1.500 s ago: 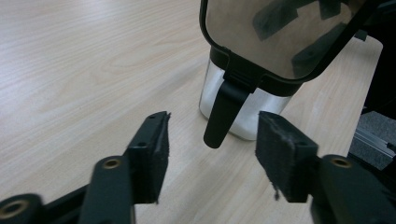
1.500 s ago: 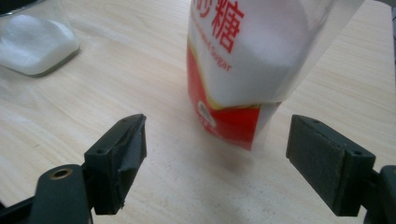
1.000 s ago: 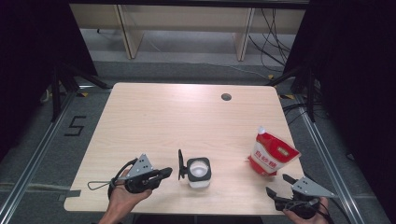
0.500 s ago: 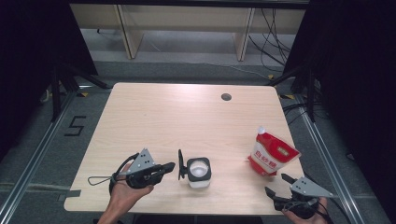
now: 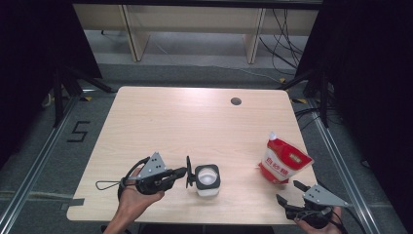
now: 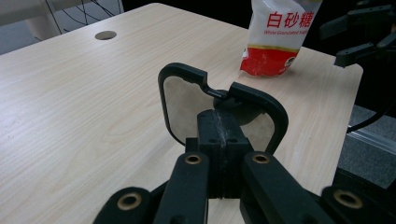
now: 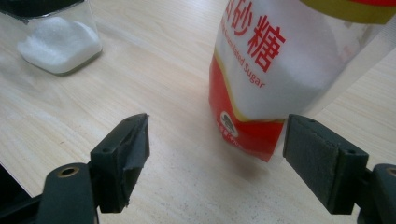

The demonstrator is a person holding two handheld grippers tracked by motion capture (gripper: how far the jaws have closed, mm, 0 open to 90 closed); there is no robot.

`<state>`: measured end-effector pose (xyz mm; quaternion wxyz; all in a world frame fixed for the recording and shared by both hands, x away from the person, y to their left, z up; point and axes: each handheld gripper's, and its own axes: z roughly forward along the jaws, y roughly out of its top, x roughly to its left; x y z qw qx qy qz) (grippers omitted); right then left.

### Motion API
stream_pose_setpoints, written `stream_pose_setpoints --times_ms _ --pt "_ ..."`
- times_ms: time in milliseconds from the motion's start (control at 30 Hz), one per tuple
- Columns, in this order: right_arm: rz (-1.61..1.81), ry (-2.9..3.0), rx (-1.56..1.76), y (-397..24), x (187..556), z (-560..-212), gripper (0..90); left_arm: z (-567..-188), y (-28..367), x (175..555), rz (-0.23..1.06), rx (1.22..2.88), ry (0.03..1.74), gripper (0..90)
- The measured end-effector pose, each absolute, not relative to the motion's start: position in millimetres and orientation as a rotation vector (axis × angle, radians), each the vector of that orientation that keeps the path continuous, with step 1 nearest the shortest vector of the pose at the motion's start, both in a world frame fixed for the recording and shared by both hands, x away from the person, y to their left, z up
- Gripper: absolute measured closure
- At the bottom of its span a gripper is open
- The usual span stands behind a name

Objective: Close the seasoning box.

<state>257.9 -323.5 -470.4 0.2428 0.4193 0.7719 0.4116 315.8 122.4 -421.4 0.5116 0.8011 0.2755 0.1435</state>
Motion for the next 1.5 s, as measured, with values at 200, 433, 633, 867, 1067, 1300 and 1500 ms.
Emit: stream_pose_setpoints --times_ms 200,433,633,867,1067,1300,1500 --pt "1.119 2.094 1.065 -327.3 261.8 -469.9 23.7 -416.4 113.8 318.8 0.366 1.959 0.632 89.2" --pt "1.128 2.106 1.067 -325.3 261.4 -470.2 23.8 -419.5 92.6 322.6 0.347 1.994 0.594 89.2" --pt "1.135 2.113 1.071 -325.0 261.2 -470.1 23.8 -426.2 83.5 326.8 0.324 2.018 0.591 89.2" --pt "1.12 2.115 1.057 -324.9 261.5 -470.4 23.7 -436.7 74.5 330.8 0.293 2.04 0.601 89.1" --pt "1.116 2.107 1.04 -325.5 262.1 -470.3 23.7 -446.5 70.4 333.7 0.266 2.044 0.606 89.1" --pt "1.128 2.122 1.067 -324.2 261.4 -470.6 23.7 -444.6 72.1 333.9 0.269 2.047 0.61 85.9" --pt "1.134 2.126 1.069 -323.7 261.5 -471.0 23.7 -440.8 76.7 333.2 0.227 1.998 0.636 68.7"
